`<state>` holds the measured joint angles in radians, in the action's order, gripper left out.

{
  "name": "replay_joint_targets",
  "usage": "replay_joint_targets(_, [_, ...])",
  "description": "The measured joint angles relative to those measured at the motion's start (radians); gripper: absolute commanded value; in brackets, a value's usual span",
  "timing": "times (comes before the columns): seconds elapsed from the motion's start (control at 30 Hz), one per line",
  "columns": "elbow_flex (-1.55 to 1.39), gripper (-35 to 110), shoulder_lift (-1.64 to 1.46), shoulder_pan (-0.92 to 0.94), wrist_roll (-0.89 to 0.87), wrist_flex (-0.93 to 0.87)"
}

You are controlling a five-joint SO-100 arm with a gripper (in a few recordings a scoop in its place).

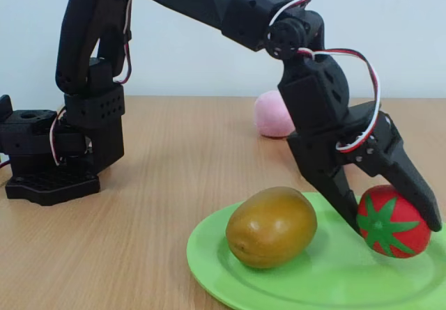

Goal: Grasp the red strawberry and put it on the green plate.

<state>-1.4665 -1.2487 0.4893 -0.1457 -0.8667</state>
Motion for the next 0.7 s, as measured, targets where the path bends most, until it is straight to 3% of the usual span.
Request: replay_joint_targets(0.7, [0.002,35,0.003,-0.009,0.018,0.0])
